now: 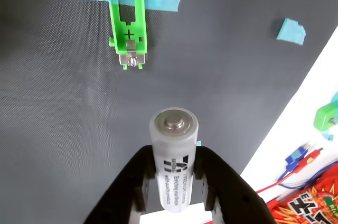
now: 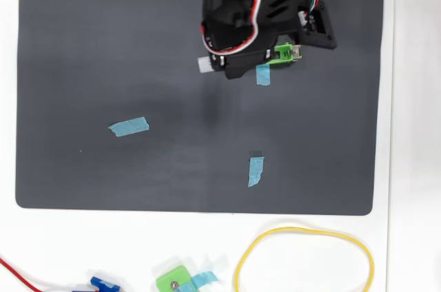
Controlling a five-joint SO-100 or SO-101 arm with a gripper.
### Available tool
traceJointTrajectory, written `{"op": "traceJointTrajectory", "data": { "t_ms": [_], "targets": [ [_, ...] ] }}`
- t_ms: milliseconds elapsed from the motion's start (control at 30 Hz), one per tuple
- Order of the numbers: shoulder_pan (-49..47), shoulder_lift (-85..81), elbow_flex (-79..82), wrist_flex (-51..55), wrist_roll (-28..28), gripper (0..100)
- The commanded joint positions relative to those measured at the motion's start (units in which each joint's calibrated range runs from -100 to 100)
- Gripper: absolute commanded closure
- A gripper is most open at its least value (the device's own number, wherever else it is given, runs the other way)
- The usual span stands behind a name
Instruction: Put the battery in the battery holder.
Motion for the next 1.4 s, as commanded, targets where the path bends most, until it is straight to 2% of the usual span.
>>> {"op": "traceJointTrajectory", "data": {
  "t_ms": [0, 267, 433, 600, 867, 1367],
  "targets": [
    [-2.58, -2.13, -0.12, 0.13, -0.15, 100],
    [-3.2, -2.21, 4.1, -0.31, -0.62, 100],
    [-6.84, -2.3, 6.31, -0.75, -0.98, 100],
    [-6.84, -2.3, 6.92, -4.85, -6.72, 100],
    [-15.14, -2.3, 7.01, -4.94, -9.12, 100],
    [-15.76, -1.36, 7.01, -5.29, -9.07, 100]
  ]
}}
